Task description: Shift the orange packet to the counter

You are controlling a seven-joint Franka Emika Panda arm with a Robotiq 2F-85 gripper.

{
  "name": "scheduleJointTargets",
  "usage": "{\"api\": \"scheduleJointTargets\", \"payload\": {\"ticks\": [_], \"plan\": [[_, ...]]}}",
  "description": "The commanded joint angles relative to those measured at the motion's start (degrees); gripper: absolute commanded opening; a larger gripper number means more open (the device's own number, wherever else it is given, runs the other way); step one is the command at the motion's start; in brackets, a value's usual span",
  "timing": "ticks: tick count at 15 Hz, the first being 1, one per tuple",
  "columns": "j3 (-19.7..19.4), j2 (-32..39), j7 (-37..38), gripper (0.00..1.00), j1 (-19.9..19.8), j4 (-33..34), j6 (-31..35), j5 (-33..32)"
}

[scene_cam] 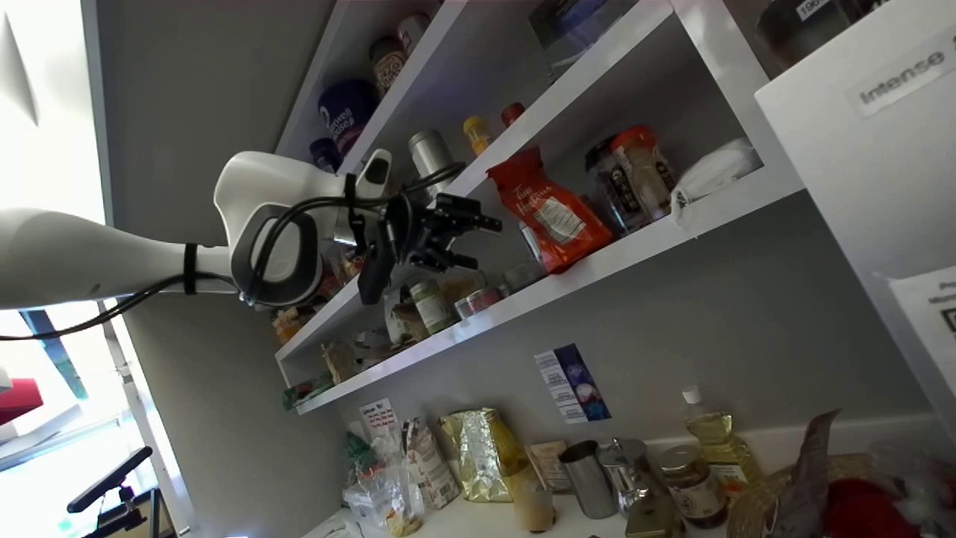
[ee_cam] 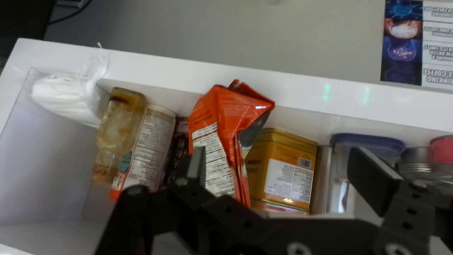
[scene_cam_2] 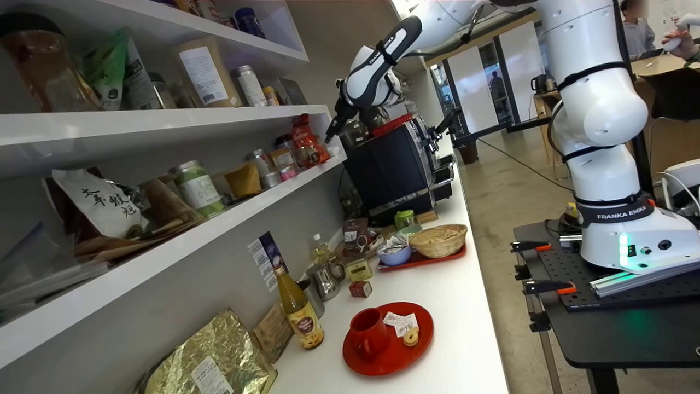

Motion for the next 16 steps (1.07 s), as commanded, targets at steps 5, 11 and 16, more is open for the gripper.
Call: {"api": "scheduleJointTargets", "payload": {"ticks": [5,11,16], "plan": [[-0.1,10.2,-1.7,1.00,-1.4,14.8,0.1,6.8],[1.6,17.7,-1.5,0.79,-2.7,22.6,-1.2,10.0],[2.3,21.6,-0.6,0.49,-3.3,26.3,-1.8,9.1]]}}
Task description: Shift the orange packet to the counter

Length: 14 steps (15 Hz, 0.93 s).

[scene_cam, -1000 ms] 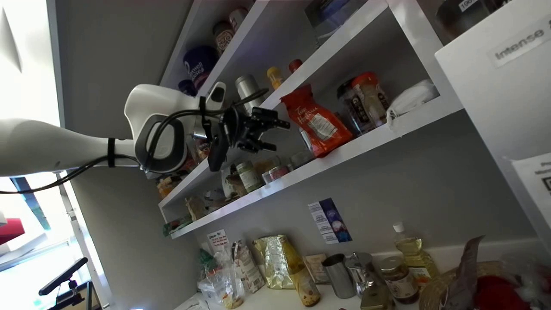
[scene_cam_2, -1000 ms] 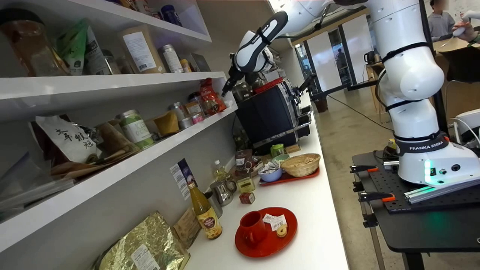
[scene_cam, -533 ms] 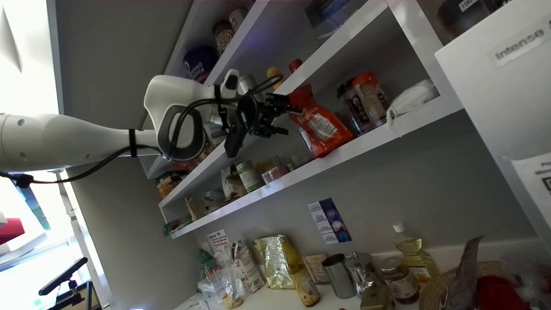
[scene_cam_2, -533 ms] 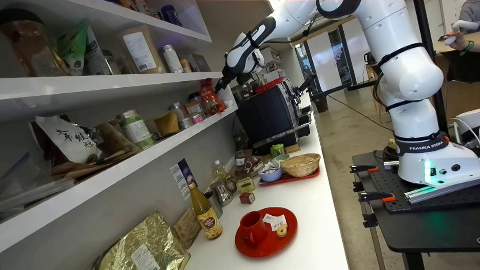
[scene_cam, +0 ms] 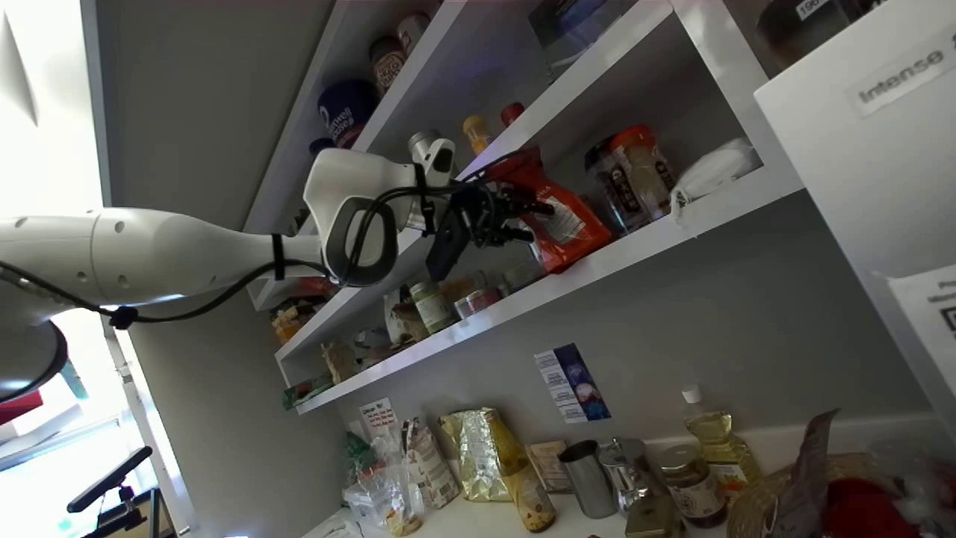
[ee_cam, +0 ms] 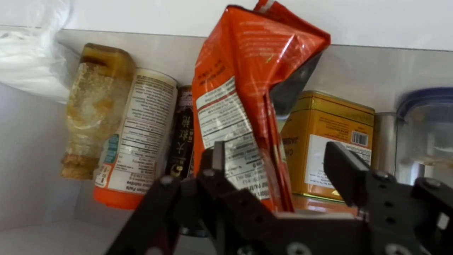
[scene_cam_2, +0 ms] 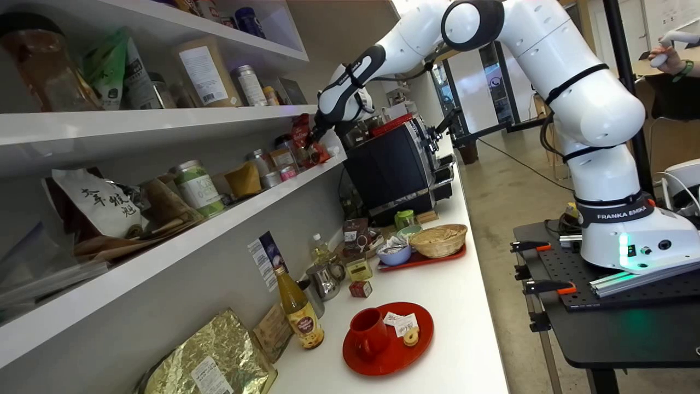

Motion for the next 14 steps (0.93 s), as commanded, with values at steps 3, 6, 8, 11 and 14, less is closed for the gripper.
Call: {"api": "scheduleJointTargets", "payload": {"ticks": [3,6,8,11,14], "plan": [[0.3,2.9,0.0,0.26,-0.5,4.0,-1.5,0.2],[0.2,1.7,0.0,0.04,-0.3,2.4,-1.6,0.0],[0.2,-0.2,-0.2,0.00,0.1,-0.2,-1.6,-0.1],[-0.4,-3.7,0.1,0.01,0.8,-4.8,-2.1,-0.9],[-1.8,-9.4,0.5,0.01,1.9,-12.4,-1.8,-3.3]]}}
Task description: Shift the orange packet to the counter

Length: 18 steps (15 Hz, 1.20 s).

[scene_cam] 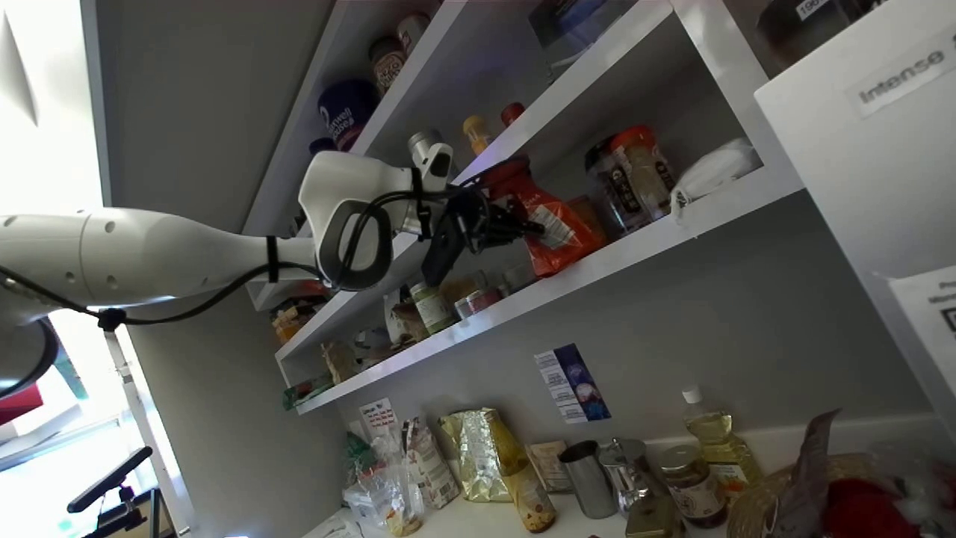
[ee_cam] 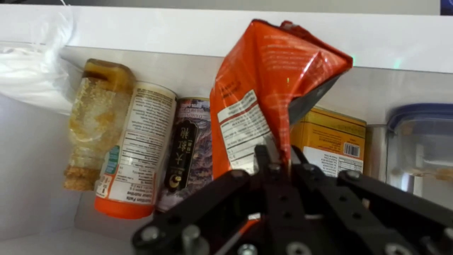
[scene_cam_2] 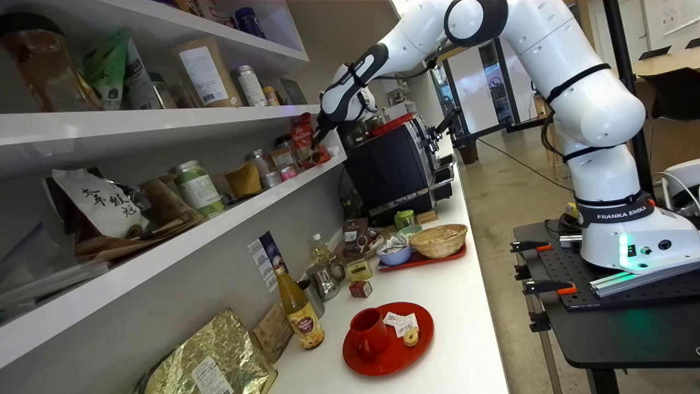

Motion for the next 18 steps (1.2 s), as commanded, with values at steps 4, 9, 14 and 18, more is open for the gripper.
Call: {"api": "scheduleJointTargets", "payload": {"ticks": [4,9,14,18], "plan": [[-1.3,-17.1,-0.9,0.01,1.5,-20.8,-2.3,-5.6],[1.5,-28.0,-4.6,0.01,2.7,-35.8,-9.6,-5.3],[5.9,-33.8,-6.4,0.01,8.0,-48.4,-14.8,-4.6],[9.9,-33.6,-7.3,0.01,16.0,-54.4,-15.3,-3.1]]}}
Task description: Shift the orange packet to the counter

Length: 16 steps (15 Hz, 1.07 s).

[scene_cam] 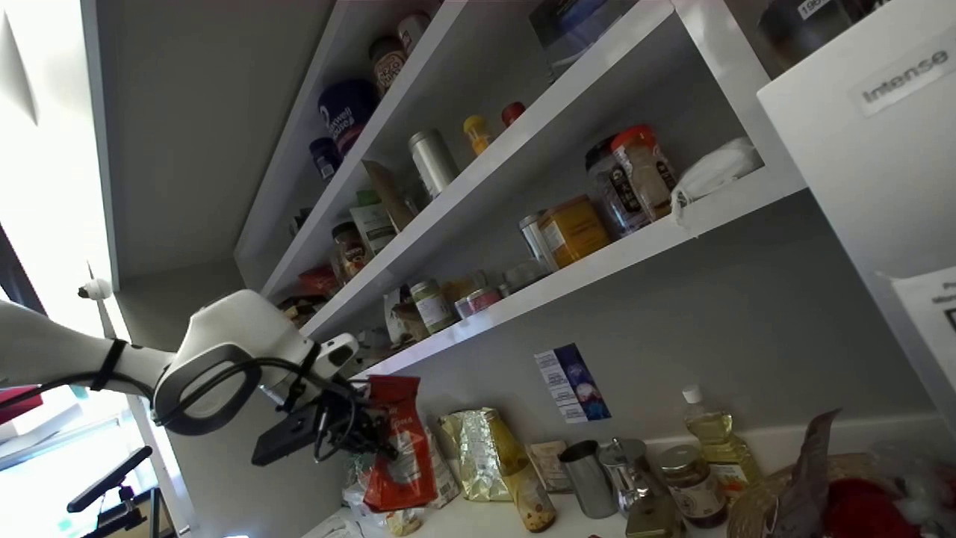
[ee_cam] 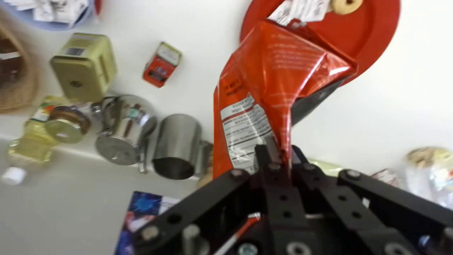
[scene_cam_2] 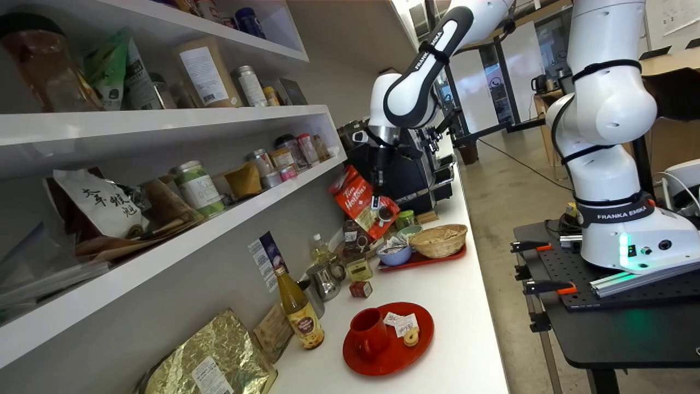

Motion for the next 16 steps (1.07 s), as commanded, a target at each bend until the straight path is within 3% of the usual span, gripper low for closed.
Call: {"api": "scheduleJointTargets", "payload": {"ticks": [1,5,9,16], "plan": [[2.9,-1.9,-2.3,0.01,6.9,-4.7,-1.6,2.0],[5.9,-1.0,-6.9,0.01,15.6,-7.4,-0.1,5.5],[5.8,4.0,-12.9,0.01,23.7,-6.9,8.7,14.3],[3.7,14.6,-31.8,0.01,37.6,-2.8,18.5,41.7]]}}
